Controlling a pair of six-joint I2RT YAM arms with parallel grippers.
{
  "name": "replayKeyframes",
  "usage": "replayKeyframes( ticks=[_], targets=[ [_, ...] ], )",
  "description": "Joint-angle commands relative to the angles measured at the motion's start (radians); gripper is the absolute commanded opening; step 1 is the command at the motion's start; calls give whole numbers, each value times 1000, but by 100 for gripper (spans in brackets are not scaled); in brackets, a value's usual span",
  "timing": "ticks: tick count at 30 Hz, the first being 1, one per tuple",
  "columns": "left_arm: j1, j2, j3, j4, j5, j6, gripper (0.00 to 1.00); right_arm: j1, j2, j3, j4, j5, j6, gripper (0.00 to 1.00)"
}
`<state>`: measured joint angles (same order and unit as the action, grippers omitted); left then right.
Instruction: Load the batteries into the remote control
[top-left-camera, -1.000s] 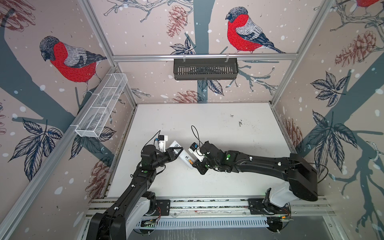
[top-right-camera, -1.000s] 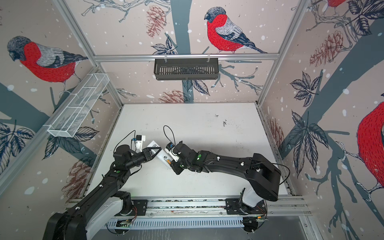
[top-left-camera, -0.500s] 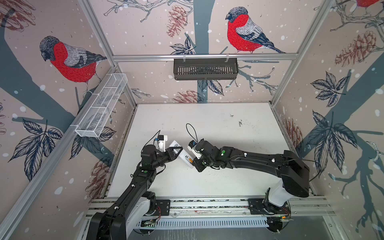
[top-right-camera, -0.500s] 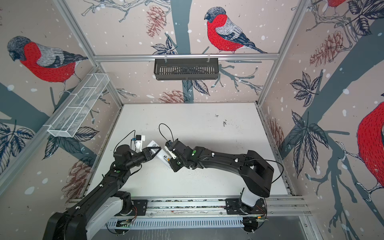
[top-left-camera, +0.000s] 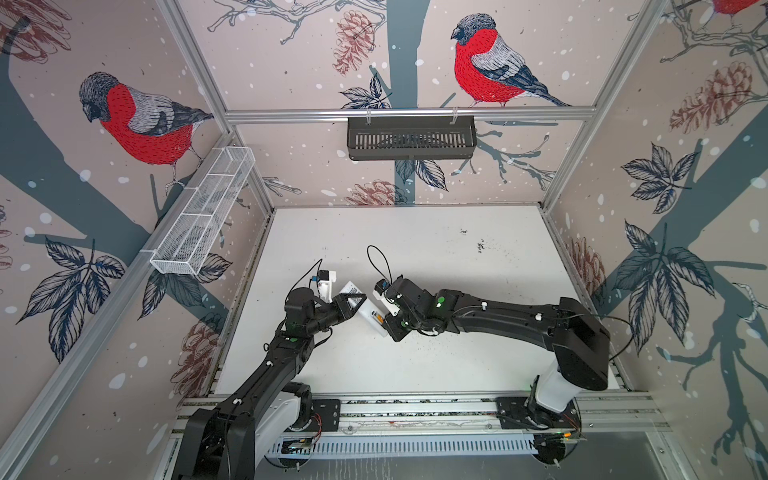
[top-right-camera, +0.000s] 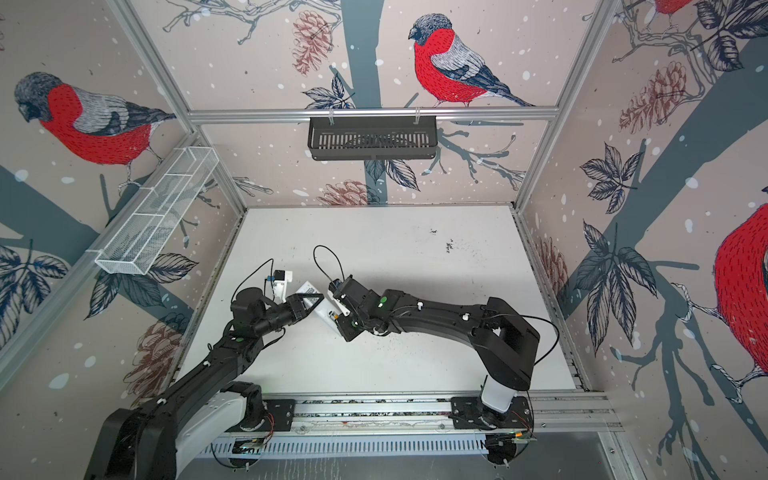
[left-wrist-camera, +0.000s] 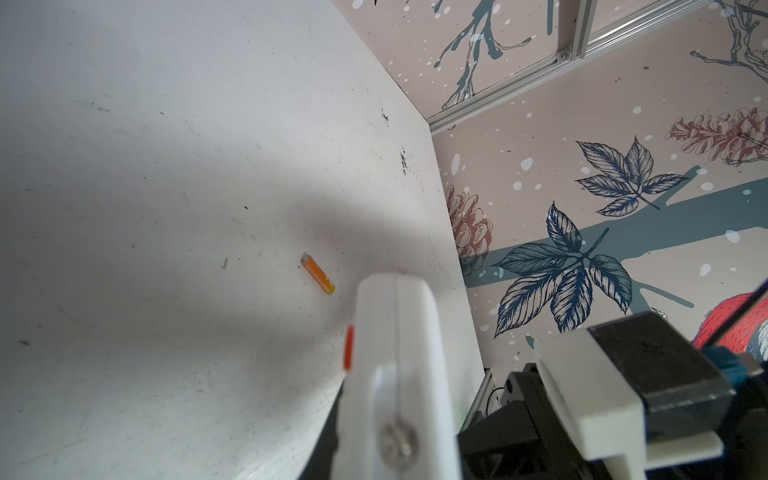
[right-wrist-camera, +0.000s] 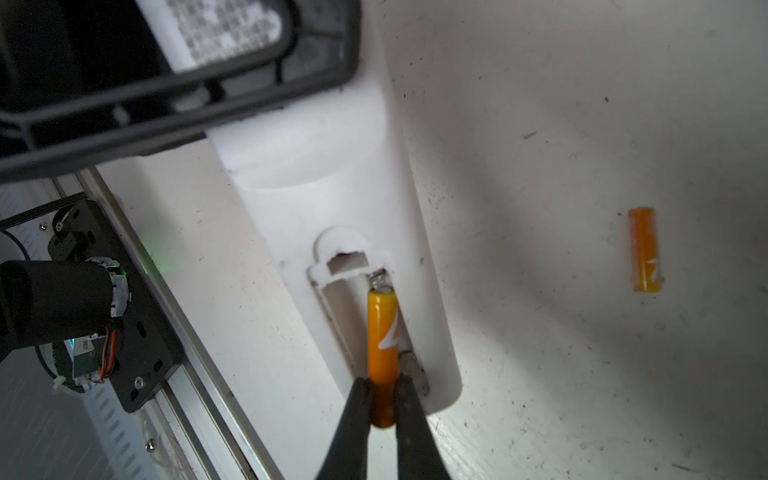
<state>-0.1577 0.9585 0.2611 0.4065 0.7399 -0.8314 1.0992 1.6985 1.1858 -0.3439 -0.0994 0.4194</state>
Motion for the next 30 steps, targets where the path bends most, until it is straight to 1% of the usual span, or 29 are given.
replayKeyframes(
  ticks=[1, 6, 15, 22, 30],
  targets=[
    [0, 13, 7, 25, 79, -14, 0, -3, 3, 11, -10, 67, 3, 14],
    [6, 38, 10, 20, 76, -8, 0, 3, 0, 11, -24, 64, -14, 19],
    [39, 50, 12, 12, 81, -6, 0, 10, -6, 9, -38, 60, -36, 21],
    [50, 48, 12, 15, 81, -6, 0, 29, 6, 23, -38, 61, -59, 20],
    [50, 40, 10, 12, 81, -8, 0, 38, 30, 37, -43, 74, -63, 14]
  ],
)
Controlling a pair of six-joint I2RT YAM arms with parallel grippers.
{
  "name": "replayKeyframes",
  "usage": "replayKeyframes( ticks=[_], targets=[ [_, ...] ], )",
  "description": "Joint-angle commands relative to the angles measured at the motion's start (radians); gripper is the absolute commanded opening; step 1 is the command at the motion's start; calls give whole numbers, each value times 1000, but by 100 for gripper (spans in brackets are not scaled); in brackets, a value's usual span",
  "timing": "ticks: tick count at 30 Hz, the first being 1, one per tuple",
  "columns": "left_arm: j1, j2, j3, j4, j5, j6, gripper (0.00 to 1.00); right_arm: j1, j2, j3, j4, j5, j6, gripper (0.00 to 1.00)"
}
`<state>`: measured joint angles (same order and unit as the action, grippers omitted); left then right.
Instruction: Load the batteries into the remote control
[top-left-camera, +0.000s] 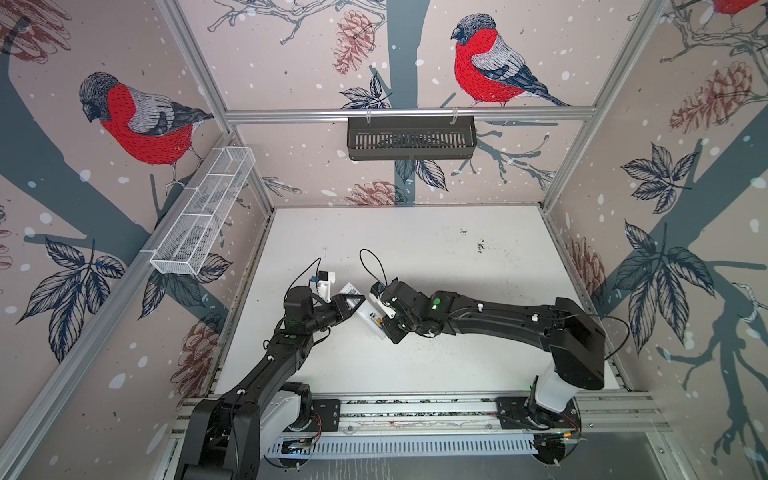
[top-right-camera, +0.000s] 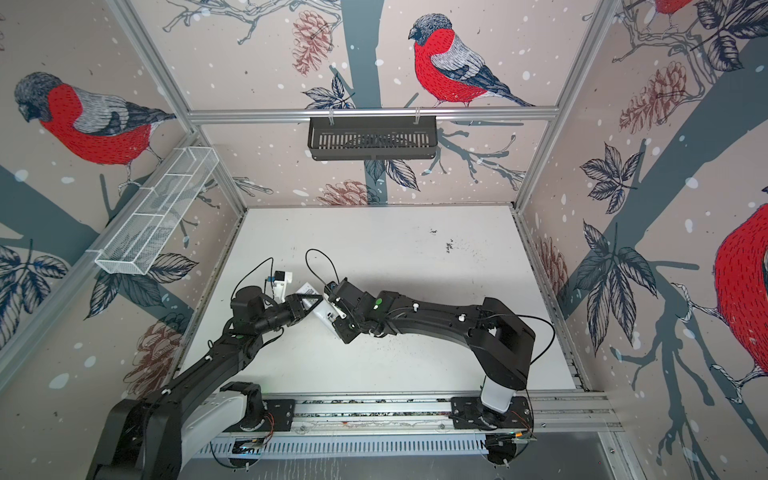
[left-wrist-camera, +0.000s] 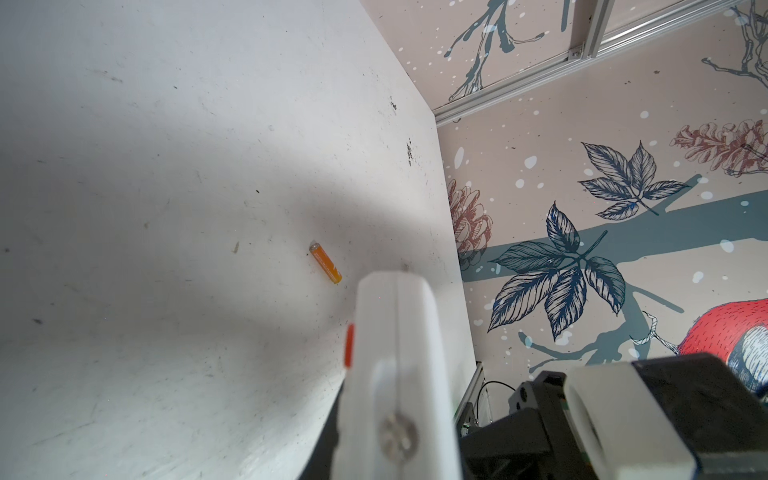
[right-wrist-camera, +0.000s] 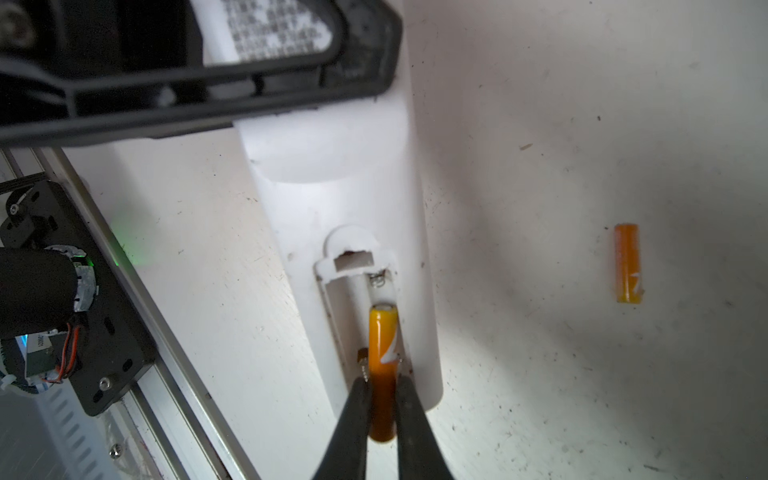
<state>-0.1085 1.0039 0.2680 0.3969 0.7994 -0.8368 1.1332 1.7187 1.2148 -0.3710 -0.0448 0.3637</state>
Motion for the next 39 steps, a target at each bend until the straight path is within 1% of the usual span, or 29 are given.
replayKeyframes(
  ticks=[1, 8, 13, 22, 39],
  targets=[
    [1, -7, 4, 23, 24, -4, 0, 5, 14, 9, -20, 25, -9, 14],
    [1, -5, 2, 38, 49, -18, 0, 11, 17, -1, -4, 84, -2, 11],
    [1, -6, 2, 45, 79, -35, 0, 17, 23, -6, 31, 104, -15, 11],
    [10, 4, 1, 43, 80, -41, 0, 30, 38, -9, 44, 76, -28, 13],
    [33, 19, -1, 50, 78, -41, 0, 57, 23, -24, 26, 101, -45, 17]
  ],
)
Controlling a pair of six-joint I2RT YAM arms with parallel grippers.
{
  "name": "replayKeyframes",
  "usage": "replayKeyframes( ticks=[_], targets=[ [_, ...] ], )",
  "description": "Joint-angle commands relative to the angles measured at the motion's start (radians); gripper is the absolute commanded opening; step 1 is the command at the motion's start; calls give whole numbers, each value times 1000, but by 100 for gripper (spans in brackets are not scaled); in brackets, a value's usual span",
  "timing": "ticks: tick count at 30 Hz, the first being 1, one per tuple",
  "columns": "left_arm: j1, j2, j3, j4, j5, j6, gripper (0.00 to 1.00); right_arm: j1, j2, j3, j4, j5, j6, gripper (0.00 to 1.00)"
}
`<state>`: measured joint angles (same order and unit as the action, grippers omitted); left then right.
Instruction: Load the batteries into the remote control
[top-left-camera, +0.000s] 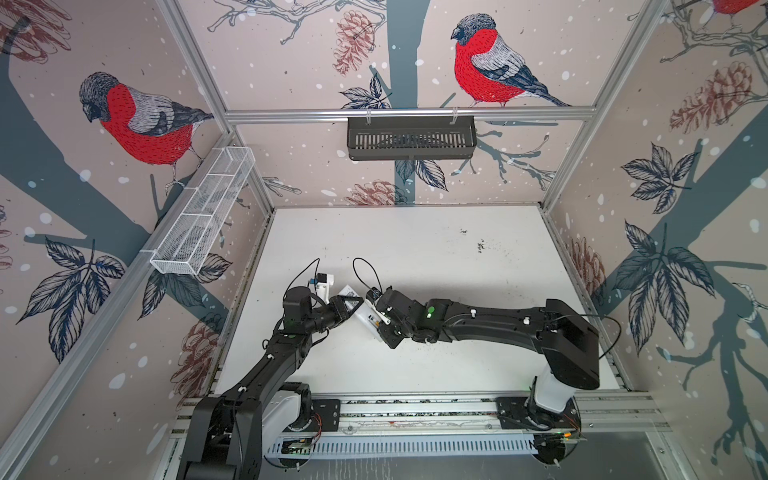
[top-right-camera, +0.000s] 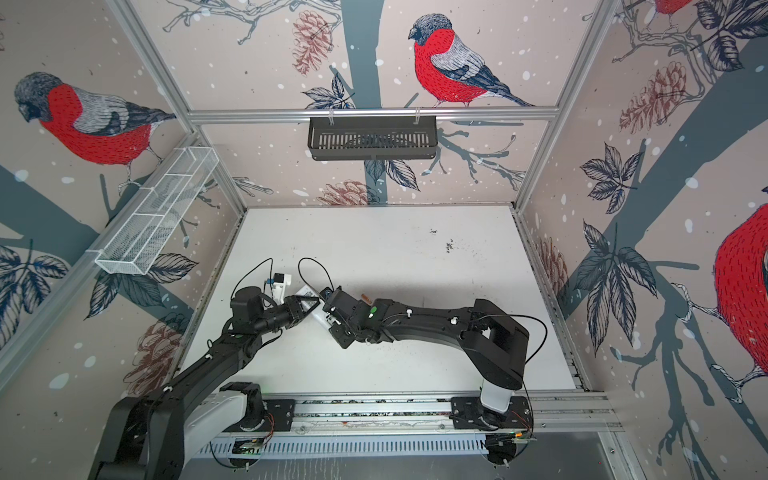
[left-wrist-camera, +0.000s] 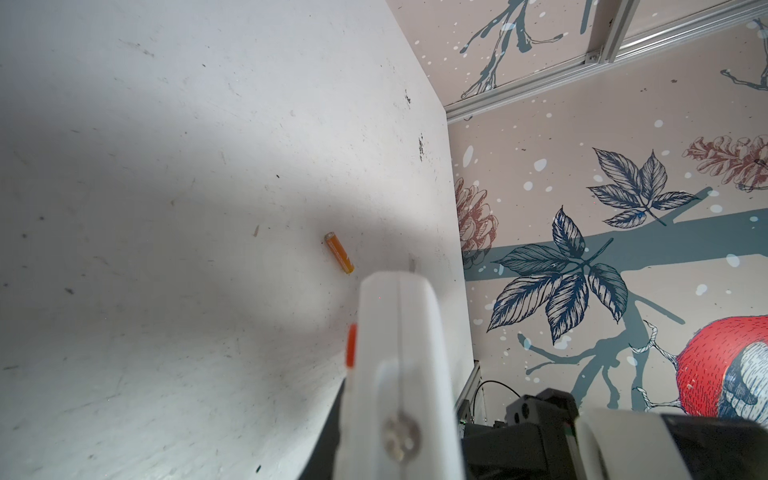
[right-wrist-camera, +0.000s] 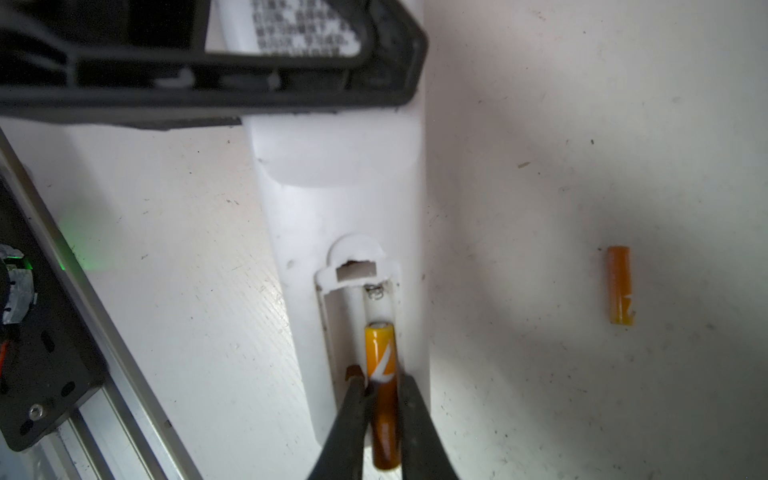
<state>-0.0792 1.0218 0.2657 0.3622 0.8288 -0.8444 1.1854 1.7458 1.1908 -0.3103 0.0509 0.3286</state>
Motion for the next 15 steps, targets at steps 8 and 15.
replayKeyframes(
  ticks=[8, 15],
  targets=[
    [10, 6, 0, 96, 58, -39, 0, 10, -4, 1, -41, 26, -15, 12],
    [10, 7, 1, 118, 95, -67, 0, 6, 6, 3, -20, 56, -26, 10]
  ],
)
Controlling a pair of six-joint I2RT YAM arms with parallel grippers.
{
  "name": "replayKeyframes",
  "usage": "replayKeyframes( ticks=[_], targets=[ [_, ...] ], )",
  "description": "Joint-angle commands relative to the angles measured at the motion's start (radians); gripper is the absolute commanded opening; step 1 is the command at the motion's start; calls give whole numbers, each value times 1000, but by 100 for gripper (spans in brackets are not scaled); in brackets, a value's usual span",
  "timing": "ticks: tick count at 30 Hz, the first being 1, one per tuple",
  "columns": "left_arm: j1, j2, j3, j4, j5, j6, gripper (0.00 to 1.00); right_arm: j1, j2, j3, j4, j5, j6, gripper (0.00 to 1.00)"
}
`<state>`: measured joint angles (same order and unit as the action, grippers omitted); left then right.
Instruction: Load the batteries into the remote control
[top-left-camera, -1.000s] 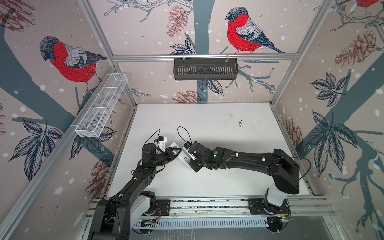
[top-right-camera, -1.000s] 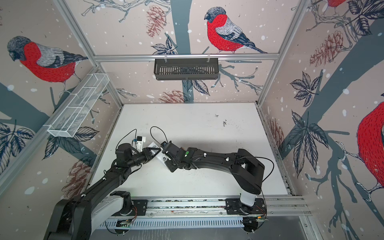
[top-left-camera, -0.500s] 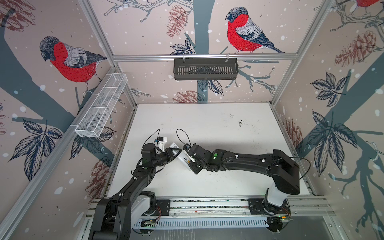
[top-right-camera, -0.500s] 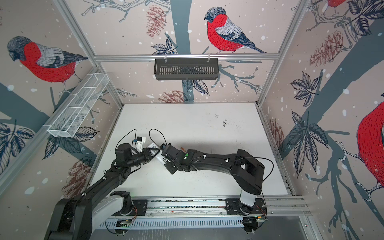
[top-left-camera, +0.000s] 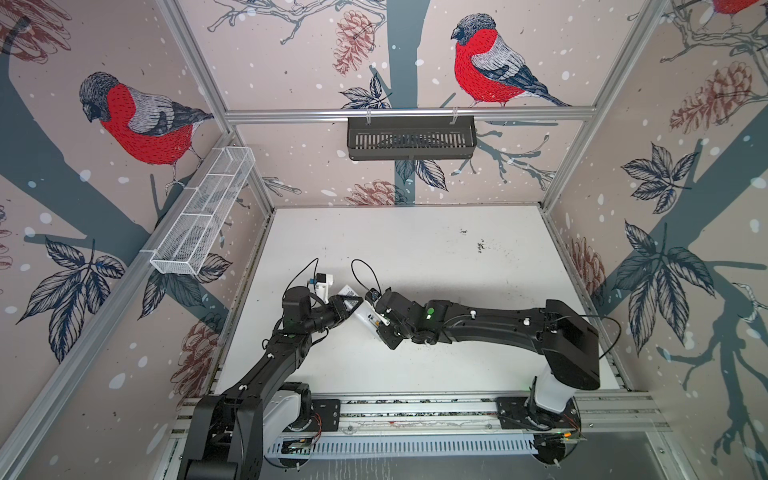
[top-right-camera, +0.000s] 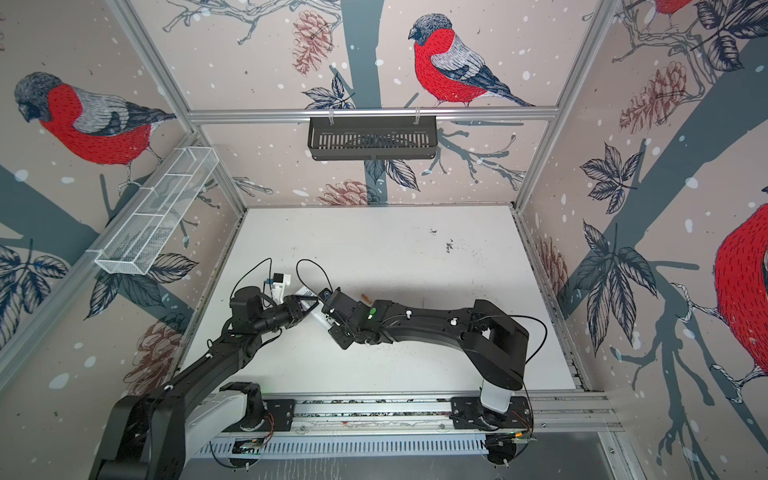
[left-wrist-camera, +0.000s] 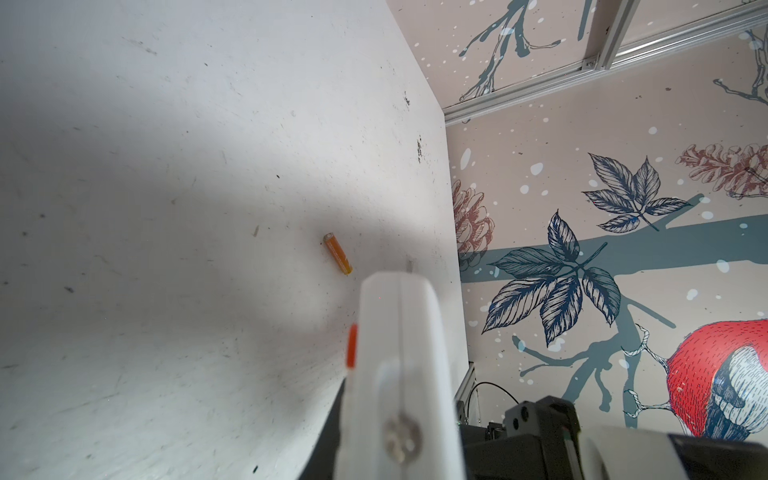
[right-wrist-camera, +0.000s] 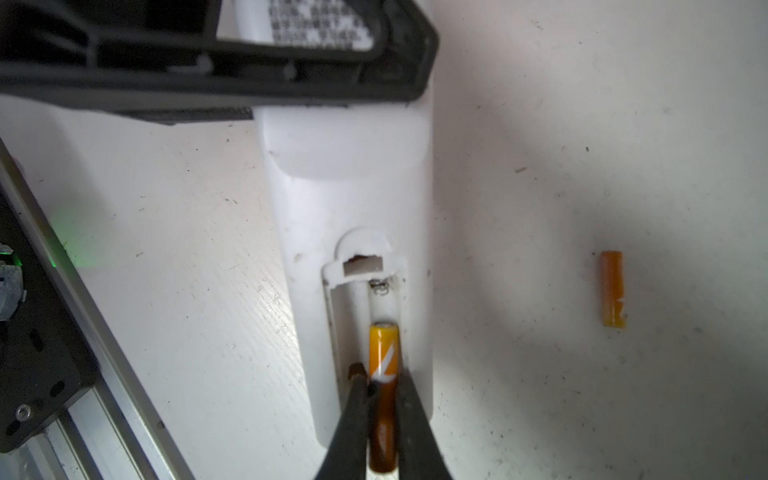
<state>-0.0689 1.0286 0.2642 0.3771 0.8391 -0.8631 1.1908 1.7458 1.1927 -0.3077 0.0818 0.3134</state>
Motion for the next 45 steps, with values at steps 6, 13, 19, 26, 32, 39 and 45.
replayKeyframes(
  ticks=[6, 13, 19, 26, 32, 39, 45],
  targets=[
    [1, 19, 4, 134, 139, -75, 0, -3, 8, -8, 20, 42, -27, 10],
    [1, 17, 17, 104, 157, -62, 0, -17, 6, -20, 68, 45, -66, 10],
    [1, 23, 18, 107, 173, -70, 0, -35, -2, -39, 118, 46, -103, 9],
    [0, 34, 15, 128, 201, -89, 0, -58, -13, -89, 222, 43, -155, 8],
    [-18, 37, 15, 130, 204, -93, 0, -77, -19, -112, 280, 35, -200, 7],
    [-31, 38, 14, 128, 203, -91, 0, -85, -1, -97, 306, 26, -224, 7],
    [-31, 37, 14, 132, 206, -93, 0, -99, 8, -120, 324, 23, -230, 8]
  ],
)
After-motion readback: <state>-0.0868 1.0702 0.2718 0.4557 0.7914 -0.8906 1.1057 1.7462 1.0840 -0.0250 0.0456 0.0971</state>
